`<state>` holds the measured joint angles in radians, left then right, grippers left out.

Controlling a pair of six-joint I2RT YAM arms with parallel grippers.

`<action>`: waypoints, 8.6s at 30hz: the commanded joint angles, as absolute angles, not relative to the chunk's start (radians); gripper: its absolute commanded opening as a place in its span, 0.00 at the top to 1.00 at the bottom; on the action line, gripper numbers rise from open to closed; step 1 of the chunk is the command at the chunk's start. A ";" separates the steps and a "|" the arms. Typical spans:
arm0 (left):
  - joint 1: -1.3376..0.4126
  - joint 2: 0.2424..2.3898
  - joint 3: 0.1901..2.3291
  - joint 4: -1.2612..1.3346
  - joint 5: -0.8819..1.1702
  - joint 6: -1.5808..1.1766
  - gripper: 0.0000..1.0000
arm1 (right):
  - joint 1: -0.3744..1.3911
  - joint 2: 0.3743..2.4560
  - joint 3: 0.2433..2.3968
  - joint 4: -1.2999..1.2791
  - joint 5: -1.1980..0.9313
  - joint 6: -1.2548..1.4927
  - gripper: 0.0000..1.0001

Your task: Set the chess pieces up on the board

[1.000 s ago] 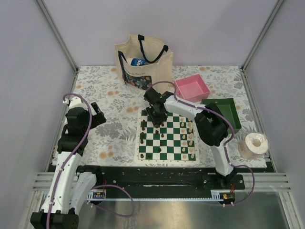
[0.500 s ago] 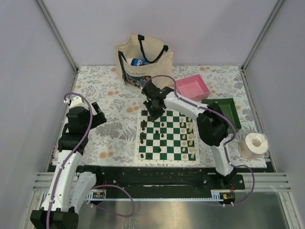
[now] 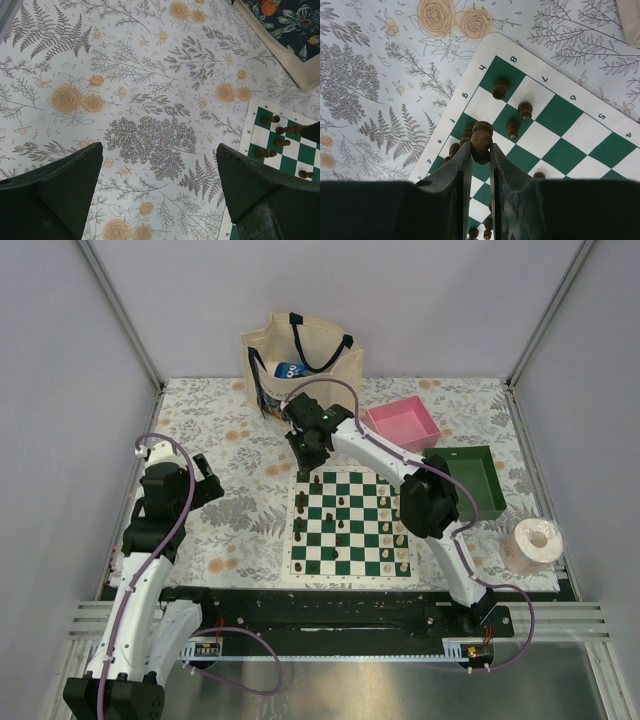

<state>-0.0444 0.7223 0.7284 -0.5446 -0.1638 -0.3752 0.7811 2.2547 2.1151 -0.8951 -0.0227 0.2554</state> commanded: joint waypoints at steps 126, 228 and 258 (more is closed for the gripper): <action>-0.868 1.807 1.421 -0.845 -0.327 -1.368 0.14 | 0.672 1.031 1.032 -0.735 0.515 0.508 0.32; -0.971 1.308 0.986 -0.824 -0.425 -0.957 1.00 | 0.672 1.160 1.017 -0.678 0.408 0.472 0.35; -1.017 1.465 0.950 -0.764 -0.337 -0.916 1.00 | 0.672 1.177 1.023 -0.676 0.390 0.460 0.35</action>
<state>-1.0119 1.4548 0.9546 -0.7845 -0.3443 -0.9199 0.6777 1.1763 1.0035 -0.7002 0.3985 0.4637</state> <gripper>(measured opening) 0.111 0.655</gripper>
